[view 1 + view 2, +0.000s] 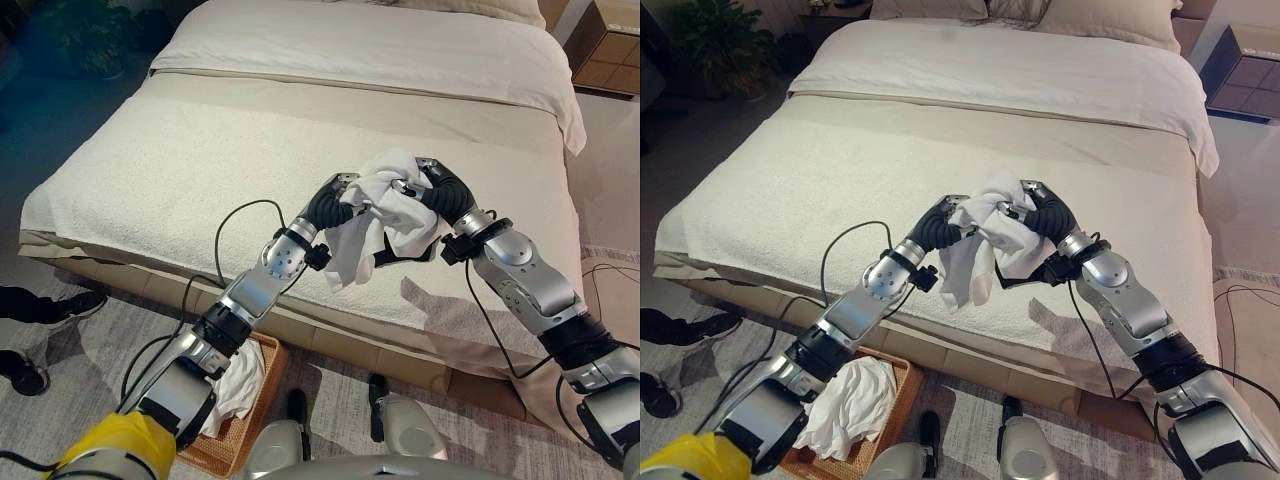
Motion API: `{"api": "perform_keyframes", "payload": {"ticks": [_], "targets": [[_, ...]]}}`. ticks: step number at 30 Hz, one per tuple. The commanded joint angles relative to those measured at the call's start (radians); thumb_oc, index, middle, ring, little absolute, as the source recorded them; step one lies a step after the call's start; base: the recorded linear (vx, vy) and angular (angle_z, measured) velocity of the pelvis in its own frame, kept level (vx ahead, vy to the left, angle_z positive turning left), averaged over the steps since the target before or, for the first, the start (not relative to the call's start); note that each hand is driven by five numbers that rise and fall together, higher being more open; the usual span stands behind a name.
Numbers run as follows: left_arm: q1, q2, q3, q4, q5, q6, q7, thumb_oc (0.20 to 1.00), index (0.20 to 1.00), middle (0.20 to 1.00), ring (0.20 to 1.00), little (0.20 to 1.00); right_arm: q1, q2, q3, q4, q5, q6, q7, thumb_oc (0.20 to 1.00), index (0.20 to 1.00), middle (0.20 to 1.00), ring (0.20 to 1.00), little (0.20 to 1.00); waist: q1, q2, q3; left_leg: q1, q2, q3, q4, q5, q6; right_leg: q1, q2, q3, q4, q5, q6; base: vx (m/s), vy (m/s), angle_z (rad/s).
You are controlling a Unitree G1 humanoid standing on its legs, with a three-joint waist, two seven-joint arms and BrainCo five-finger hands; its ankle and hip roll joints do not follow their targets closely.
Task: Pick up clothes into the bucket
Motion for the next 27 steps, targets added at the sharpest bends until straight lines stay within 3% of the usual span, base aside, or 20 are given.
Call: {"api": "perform_keyframes", "payload": {"ticks": [1, 4, 5, 6, 7, 10, 12, 13, 19, 27], "targets": [[0.027, 0.001, 0.055, 0.002, -0.148, -0.029, 0.051, 0.2, 0.2, 0.2, 0.2, 0.2, -0.02, 0.059, -0.079, -0.145, 0.06, -0.096, 0.008, 1.0, 1.0, 1.0, 1.0, 1.0, 0.008, -0.066, -0.055, -0.043, -0.034, -0.009, 0.083, -0.079, 0.015, 0.102, -0.041, -0.002, -0.085, -0.009, 0.063, 0.0, 0.0, 0.0], [0.145, -0.027, 0.115, -0.044, -0.413, -0.04, 0.014, 0.2, 0.2, 0.2, 0.2, 0.2, -0.006, 0.08, -0.088, -0.136, 0.071, -0.089, -0.016, 1.0, 1.0, 1.0, 1.0, 1.0, 0.017, -0.067, -0.053, -0.05, -0.033, -0.013, 0.085, -0.077, 0.015, 0.095, -0.04, -0.001, -0.082, -0.007, 0.059, 0.0, 0.0, 0.0], [0.145, -0.027, 0.115, -0.044, -0.413, -0.04, 0.014, 0.2, 0.2, 0.2, 0.2, 0.2, -0.006, 0.08, -0.088, -0.137, 0.071, -0.089, -0.016, 1.0, 1.0, 1.0, 1.0, 1.0, 0.017, -0.067, -0.053, -0.05, -0.033, -0.013, 0.085, -0.077, 0.015, 0.095, -0.04, -0.001, -0.082, -0.007, 0.059, 0.0, 0.0, 0.0], [0.182, -0.019, 0.14, -0.095, -0.561, -0.055, -0.003, 0.2, 0.2, 0.2, 0.2, 0.2, -0.003, 0.08, -0.097, -0.132, 0.082, -0.097, -0.013, 1.0, 1.0, 1.0, 1.0, 1.0, 0.024, -0.064, -0.053, -0.052, -0.034, -0.015, 0.085, -0.077, 0.015, 0.094, -0.041, -0.002, -0.084, -0.007, 0.059, 0.0, 0.0, 0.0], [0.183, -0.019, 0.14, -0.095, -0.562, -0.054, -0.003, 0.2, 0.2, 0.2, 0.2, 0.2, -0.003, 0.081, -0.097, -0.131, 0.082, -0.097, -0.013, 1.0, 1.0, 1.0, 1.0, 1.0, 0.024, -0.064, -0.053, -0.052, -0.034, -0.015, 0.085, -0.077, 0.015, 0.094, -0.041, -0.002, -0.083, -0.007, 0.059, 0.0, 0.0, 0.0], [0.207, -0.041, 0.156, -0.158, -0.733, -0.063, -0.012, 0.2, 0.2, 0.2, 0.2, 0.2, 0.006, 0.102, -0.101, -0.124, 0.076, -0.101, -0.035, 1.0, 1.0, 1.0, 1.0, 1.0, 0.025, -0.062, -0.049, -0.058, -0.037, -0.02, 0.091, -0.079, 0.016, 0.089, -0.044, -0.002, -0.079, -0.008, 0.059, 0.0, 0.0, 0.0], [0.193, -0.03, 0.187, -0.178, -0.778, -0.079, -0.012, 0.2, 0.2, 0.2, 0.2, 0.2, 0.01, 0.111, -0.106, -0.114, 0.073, -0.108, -0.036, 1.0, 1.0, 1.0, 1.0, 1.0, 0.024, -0.062, -0.051, -0.059, -0.038, -0.02, 0.092, -0.081, 0.016, 0.088, -0.044, -0.002, -0.077, -0.01, 0.059, 0.0, 0.004, 0.02], [0.249, -0.091, 0.175, -0.21, -0.795, -0.074, 0.008, 0.2, 0.2, 0.2, 0.2, 0.2, 0.039, 0.141, -0.117, -0.12, 0.042, -0.107, -0.065, 1.0, 1.0, 1.0, 1.0, 1.0, 0.023, -0.063, -0.047, -0.064, -0.041, -0.023, 0.096, -0.083, 0.02, 0.081, -0.045, 0.0, -0.069, -0.01, 0.057, 0.0, 0.007, 0.04], [0.299, -0.13, 0.159, -0.279, -0.875, -0.085, -0.013, 0.2, 0.2, 0.2, 0.2, 0.2, 0.054, 0.206, -0.16, -0.045, -0.012, -0.111, -0.143, 1.0, 1.0, 1.0, 1.0, 1.0, 0.027, -0.068, -0.039, -0.081, -0.043, -0.028, 0.106, -0.087, 0.026, 0.062, -0.048, 0.002, -0.053, -0.014, 0.056, -0.01, -0.001, 0.01], [0.48, -0.105, 0.328, -0.418, -0.871, -0.145, 0.007, 0.2, 0.2, 0.2, 0.2, 0.2, 0.053, 0.302, -0.28, 0.136, -0.191, -0.127, -0.32, 1.0, 1.0, 1.0, 1.0, 1.0, 0.073, -0.048, 0.026, -0.164, -0.068, -0.06, 0.169, -0.092, 0.039, -0.009, -0.072, -0.006, 0.021, -0.026, 0.048, -0.07, 0.001, 0.1]]}}
